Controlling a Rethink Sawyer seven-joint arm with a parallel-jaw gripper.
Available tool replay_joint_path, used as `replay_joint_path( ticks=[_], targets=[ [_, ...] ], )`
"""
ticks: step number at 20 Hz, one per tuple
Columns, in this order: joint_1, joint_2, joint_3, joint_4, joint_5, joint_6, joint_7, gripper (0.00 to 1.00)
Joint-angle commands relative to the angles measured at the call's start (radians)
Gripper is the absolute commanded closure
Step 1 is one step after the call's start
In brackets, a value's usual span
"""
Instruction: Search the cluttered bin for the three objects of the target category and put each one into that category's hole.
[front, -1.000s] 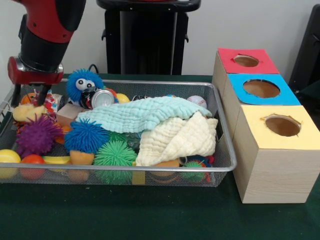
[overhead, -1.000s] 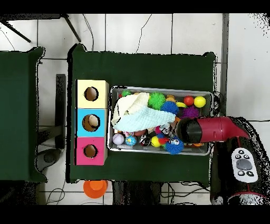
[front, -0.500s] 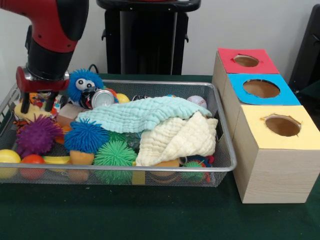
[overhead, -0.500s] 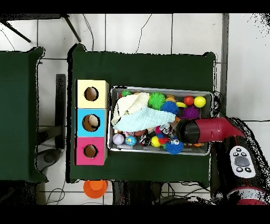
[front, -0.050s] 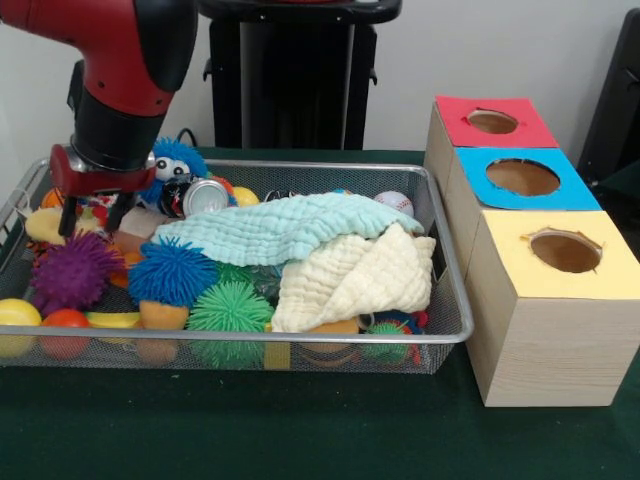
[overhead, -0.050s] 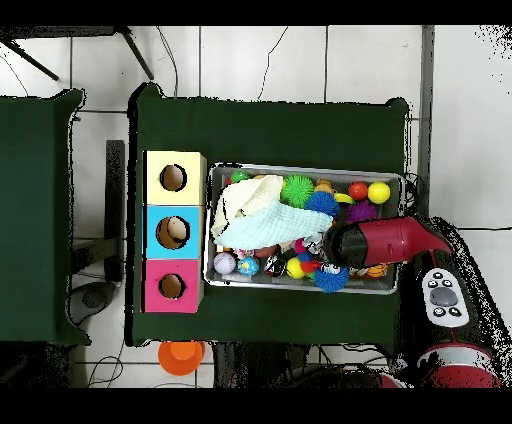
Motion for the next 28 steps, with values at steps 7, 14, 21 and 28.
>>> replay_joint_path(
  ticks=[7,14,21,28],
  targets=[
    [0.088,0.07,-0.044,-0.071,-0.087,0.132,-0.027,0.0],
    [0.101,0.077,-0.068,-0.076,-0.084,0.142,-0.03,0.0],
    [0.1,0.107,-0.087,-0.091,-0.083,0.134,-0.023,0.0],
    [0.098,0.11,-0.105,-0.099,-0.083,0.113,-0.027,0.0]
  ],
)
